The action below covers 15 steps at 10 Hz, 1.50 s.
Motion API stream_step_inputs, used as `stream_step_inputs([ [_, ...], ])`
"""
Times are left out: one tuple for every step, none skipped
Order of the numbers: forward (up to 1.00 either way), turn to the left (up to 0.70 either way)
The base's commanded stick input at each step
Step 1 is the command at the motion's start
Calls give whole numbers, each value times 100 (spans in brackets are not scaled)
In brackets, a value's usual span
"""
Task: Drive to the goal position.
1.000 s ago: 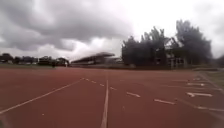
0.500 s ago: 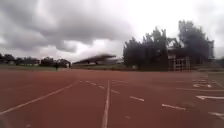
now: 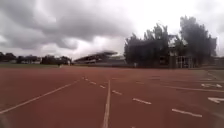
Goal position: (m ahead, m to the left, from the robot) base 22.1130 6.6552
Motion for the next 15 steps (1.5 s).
stream_step_inputs([
  [70, 0],
  [70, 0],
  [70, 0],
  [70, 0],
  [70, 0],
  [70, 0],
  [70, 0],
  [70, 0],
  [70, 0],
  [70, 0],
  [70, 0],
  [70, 0],
  [70, 0],
  [70, 0],
  [70, 0],
])
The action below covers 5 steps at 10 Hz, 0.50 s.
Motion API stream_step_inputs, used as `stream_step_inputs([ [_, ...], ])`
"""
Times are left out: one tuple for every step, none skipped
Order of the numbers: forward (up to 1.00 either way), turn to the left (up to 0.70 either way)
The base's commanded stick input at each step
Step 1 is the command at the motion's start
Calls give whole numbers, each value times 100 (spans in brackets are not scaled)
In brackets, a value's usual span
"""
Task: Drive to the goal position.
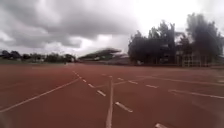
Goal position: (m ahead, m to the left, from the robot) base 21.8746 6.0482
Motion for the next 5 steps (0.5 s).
stream_step_inputs([
  [70, 0],
  [70, 0],
  [70, 0],
  [70, 0],
  [70, 0],
])
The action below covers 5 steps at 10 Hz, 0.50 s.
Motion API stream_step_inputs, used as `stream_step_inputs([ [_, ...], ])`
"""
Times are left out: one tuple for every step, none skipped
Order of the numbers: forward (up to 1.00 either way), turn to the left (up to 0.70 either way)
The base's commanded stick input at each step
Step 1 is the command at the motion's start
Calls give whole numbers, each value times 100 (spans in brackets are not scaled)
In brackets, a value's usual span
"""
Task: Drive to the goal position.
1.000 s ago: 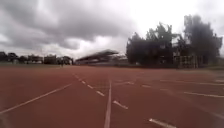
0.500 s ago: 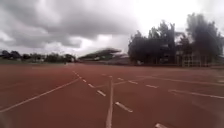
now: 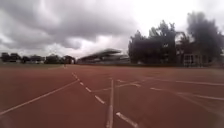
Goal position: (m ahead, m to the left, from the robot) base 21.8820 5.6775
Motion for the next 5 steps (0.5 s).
stream_step_inputs([
  [70, 0],
  [70, 0],
  [70, 0],
  [70, 0],
  [70, 0],
])
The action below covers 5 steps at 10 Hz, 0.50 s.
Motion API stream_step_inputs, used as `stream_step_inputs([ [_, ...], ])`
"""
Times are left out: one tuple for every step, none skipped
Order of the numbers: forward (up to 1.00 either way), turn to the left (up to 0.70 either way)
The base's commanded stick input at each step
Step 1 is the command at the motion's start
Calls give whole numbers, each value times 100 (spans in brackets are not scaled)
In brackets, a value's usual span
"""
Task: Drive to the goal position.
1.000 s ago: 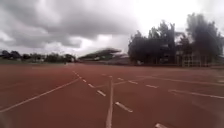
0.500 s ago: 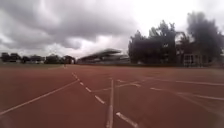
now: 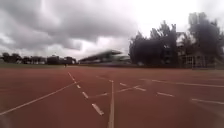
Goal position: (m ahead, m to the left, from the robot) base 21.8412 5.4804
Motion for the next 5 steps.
stream_step_inputs([
  [70, 0],
  [70, 0],
  [70, 0],
  [70, 0],
  [70, 0],
])
